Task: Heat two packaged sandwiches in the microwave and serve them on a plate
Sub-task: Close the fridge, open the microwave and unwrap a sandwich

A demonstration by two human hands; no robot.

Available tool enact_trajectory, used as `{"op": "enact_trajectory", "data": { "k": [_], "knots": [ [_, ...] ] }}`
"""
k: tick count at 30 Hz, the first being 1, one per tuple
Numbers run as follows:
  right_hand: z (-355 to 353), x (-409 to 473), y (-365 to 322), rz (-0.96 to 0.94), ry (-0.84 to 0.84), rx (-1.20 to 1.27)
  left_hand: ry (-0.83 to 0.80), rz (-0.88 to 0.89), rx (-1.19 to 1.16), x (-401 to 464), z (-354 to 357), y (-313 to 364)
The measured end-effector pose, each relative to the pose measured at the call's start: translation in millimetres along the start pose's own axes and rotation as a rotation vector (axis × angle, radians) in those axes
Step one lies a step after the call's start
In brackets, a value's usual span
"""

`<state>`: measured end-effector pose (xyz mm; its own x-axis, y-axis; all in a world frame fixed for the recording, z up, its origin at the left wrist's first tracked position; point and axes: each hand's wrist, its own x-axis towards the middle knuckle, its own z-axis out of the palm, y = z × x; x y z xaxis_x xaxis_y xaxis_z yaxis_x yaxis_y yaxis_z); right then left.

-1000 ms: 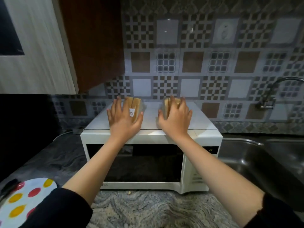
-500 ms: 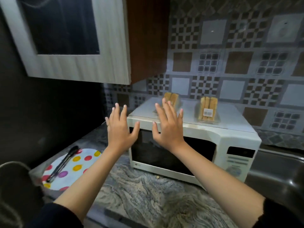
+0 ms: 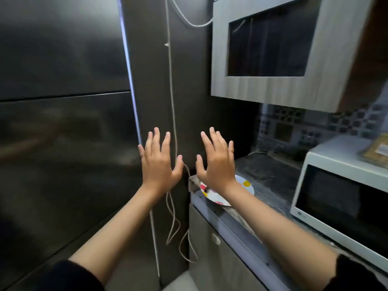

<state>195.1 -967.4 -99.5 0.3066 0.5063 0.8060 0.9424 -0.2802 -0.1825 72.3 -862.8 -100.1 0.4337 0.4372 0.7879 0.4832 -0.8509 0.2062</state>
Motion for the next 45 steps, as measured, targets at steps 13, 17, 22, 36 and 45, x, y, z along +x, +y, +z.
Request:
{"op": "enact_trajectory", "data": {
  "k": [13, 17, 22, 36, 45],
  "knots": [
    [92.0, 40.0, -226.0, -0.333, -0.019, 0.387, 0.104, -0.315, 0.522, -41.2, -152.8, -189.9],
    [118.8, 61.5, -275.6, -0.424, -0.018, 0.464, 0.117, -0.395, 0.661, -42.9, -175.9, -231.9],
    [156.9, 98.1, -323.1, -0.557, 0.042, 0.487, 0.128, -0.330, 0.863, -51.9, -184.3, -283.4],
    [240.2, 130.0, -374.5, -0.589, 0.368, 0.465, 0.349, -0.124, 1.008, -43.6, -176.5, -357.8],
    [272.9, 144.6, -392.6, -0.607, 0.416, 0.432, 0.311, -0.156, 0.949, -23.4, -168.8, -406.3]
  ]
}}
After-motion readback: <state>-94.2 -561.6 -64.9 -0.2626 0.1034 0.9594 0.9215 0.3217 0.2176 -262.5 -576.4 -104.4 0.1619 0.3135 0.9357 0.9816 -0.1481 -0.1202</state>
